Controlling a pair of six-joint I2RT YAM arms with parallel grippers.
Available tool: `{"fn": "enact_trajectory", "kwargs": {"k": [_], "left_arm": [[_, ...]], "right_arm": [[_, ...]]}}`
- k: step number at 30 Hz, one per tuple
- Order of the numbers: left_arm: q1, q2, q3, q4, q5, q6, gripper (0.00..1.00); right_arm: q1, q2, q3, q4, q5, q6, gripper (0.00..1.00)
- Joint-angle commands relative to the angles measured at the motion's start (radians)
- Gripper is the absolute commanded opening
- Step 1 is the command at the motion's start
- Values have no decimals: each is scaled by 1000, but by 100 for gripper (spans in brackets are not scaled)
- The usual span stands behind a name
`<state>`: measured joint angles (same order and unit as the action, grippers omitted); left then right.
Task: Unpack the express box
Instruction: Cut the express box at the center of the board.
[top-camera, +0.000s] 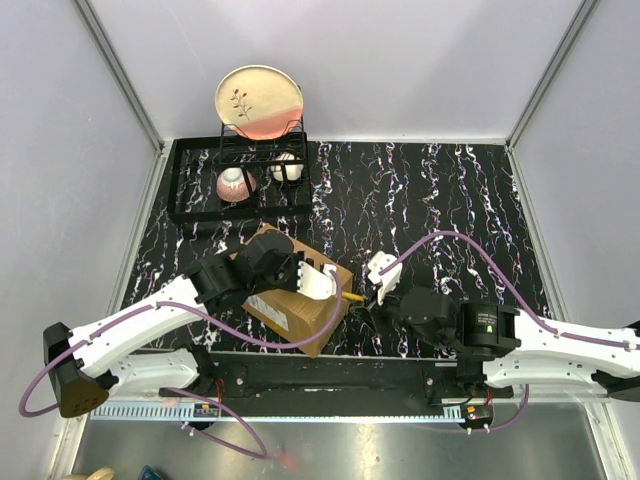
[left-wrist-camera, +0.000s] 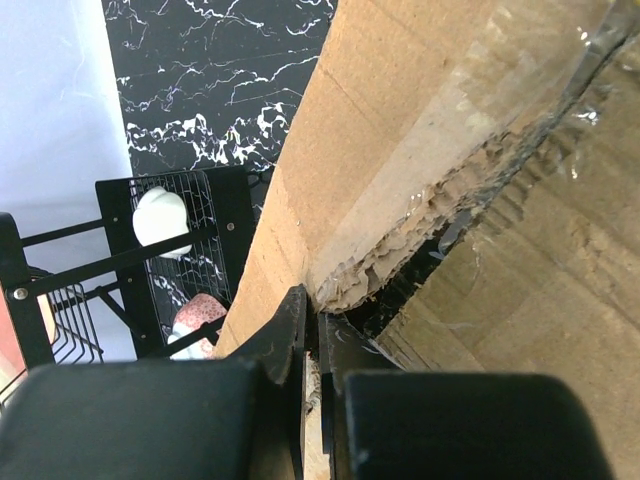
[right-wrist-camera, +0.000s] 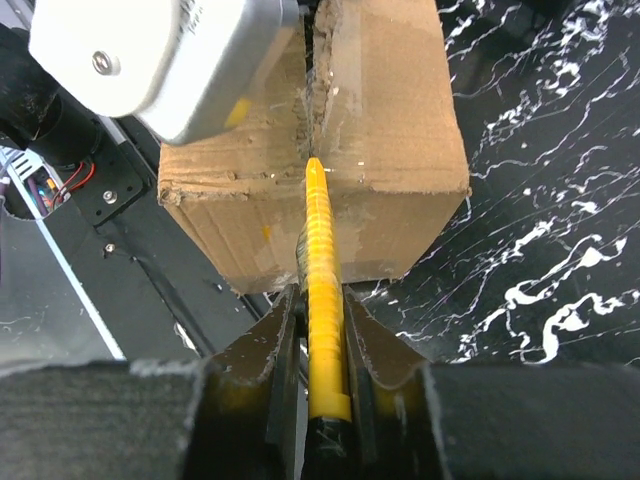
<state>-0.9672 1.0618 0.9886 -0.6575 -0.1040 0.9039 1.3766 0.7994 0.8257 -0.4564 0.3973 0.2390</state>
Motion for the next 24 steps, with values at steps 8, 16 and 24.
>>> {"fn": "enact_trajectory", "kwargs": {"k": [8,16,24], "left_arm": [[42,-39,5,96,-19,-8,0],[62,-46,-11,104,-20,-5,0],[64,-49,-4,96,1,-29,0]], "right_arm": [[2,-71,-49,-139,-26,200,0],[2,-108,-65,-174,-26,253,0],[2,-147,-68,-151,159,374,0]]}}
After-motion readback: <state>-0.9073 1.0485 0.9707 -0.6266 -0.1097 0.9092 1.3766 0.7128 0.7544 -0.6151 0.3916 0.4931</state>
